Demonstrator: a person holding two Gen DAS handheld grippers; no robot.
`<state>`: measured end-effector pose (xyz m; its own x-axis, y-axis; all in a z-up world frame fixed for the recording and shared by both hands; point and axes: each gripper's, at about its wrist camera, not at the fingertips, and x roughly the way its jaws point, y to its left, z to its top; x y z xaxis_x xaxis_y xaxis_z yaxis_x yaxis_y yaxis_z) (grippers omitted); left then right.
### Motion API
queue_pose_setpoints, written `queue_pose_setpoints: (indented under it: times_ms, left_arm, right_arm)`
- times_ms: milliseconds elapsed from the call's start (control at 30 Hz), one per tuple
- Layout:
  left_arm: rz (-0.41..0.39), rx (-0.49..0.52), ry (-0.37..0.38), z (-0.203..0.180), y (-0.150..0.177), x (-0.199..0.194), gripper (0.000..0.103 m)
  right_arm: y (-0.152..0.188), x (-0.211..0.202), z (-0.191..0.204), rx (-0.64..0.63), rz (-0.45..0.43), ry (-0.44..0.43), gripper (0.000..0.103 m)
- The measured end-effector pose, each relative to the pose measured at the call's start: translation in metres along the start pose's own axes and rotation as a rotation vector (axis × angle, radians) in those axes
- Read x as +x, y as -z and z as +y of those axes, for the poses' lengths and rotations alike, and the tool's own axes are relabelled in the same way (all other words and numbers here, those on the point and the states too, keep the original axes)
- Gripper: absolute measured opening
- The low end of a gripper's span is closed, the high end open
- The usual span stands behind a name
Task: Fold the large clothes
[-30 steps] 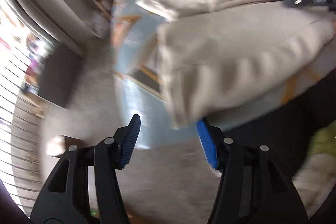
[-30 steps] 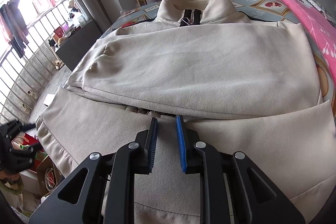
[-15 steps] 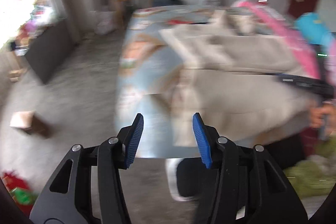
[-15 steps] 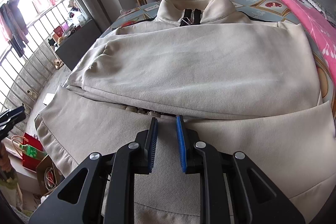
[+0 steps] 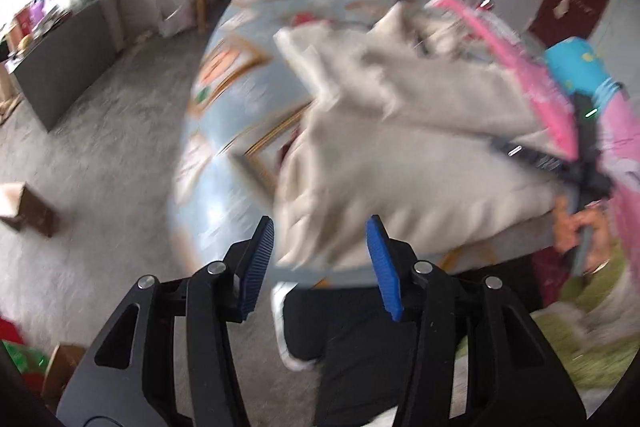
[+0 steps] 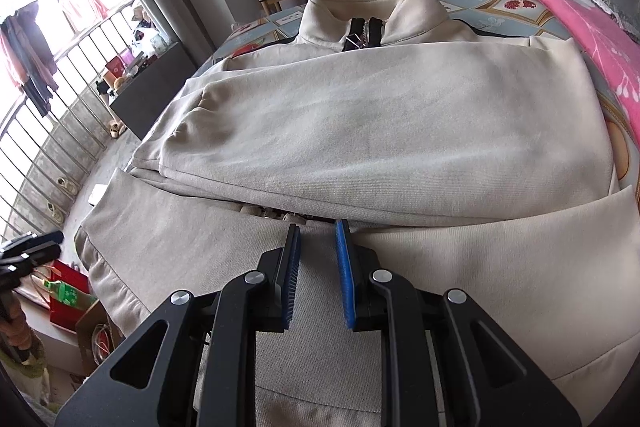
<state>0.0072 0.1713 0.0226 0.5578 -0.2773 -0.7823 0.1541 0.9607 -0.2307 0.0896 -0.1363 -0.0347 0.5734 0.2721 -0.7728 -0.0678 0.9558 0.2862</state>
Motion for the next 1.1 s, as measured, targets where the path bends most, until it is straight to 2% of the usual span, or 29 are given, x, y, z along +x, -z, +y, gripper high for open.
queue_pose_setpoints:
  times_ms: [67, 133, 233, 300, 367, 467, 533, 567, 667, 800, 867, 967, 1033, 1100]
  left_arm:
    - [-0.023, 0.017, 0.036, -0.017, -0.011, 0.008, 0.047]
    - [-0.01, 0.05, 0.016, -0.031, -0.019, 0.028, 0.047]
    - [0.031, 0.033, 0.019, -0.034, -0.03, 0.059, 0.047]
    - [0.029, 0.01, 0.041, -0.031, -0.032, 0.069, 0.047]
    - [0.035, 0.019, 0.028, -0.03, -0.033, 0.078, 0.047]
    - [0.054, 0.021, 0.013, -0.027, -0.031, 0.09, 0.047]
    - [0.049, 0.034, 0.011, -0.028, -0.03, 0.091, 0.047]
    - [0.048, 0.037, 0.009, -0.029, -0.031, 0.091, 0.047]
    - [0.052, 0.036, 0.009, -0.028, -0.032, 0.091, 0.047]
    - [0.058, 0.034, 0.008, -0.029, -0.032, 0.091, 0.047]
    - [0.061, 0.042, 0.005, -0.029, -0.031, 0.09, 0.047]
    - [0.064, 0.054, 0.005, -0.029, -0.031, 0.09, 0.047]
    - [0.068, 0.059, 0.007, -0.029, -0.032, 0.09, 0.047]
    - [0.064, 0.067, -0.008, -0.03, -0.034, 0.086, 0.047]
  right_arm:
    - [0.0, -0.001, 0.0, 0.004, 0.002, -0.003, 0.018]
    - [0.0, -0.003, 0.0, 0.002, 0.01, 0.007, 0.018]
    - [0.001, -0.027, -0.001, -0.027, -0.028, 0.097, 0.018]
    - [0.004, -0.05, -0.015, -0.009, -0.065, 0.149, 0.018]
    - [0.01, -0.068, -0.038, 0.035, -0.088, 0.226, 0.018]
    - [0.024, -0.068, -0.089, 0.167, -0.047, 0.313, 0.018]
    - [0.032, -0.069, -0.111, 0.227, -0.068, 0.248, 0.013]
    - [0.031, -0.072, -0.113, 0.239, -0.06, 0.243, 0.011]
    - [0.025, -0.088, -0.105, 0.213, -0.069, 0.289, 0.014]
    - [0.034, -0.116, -0.089, 0.157, -0.082, 0.269, 0.018]
    - [0.046, -0.117, -0.088, 0.14, -0.05, 0.294, 0.023]
    - [0.067, -0.099, -0.104, 0.179, 0.034, 0.326, 0.023]
    - [0.065, -0.104, -0.103, 0.189, 0.018, 0.33, 0.023]
    - [0.055, -0.112, -0.092, 0.163, 0.004, 0.371, 0.023]
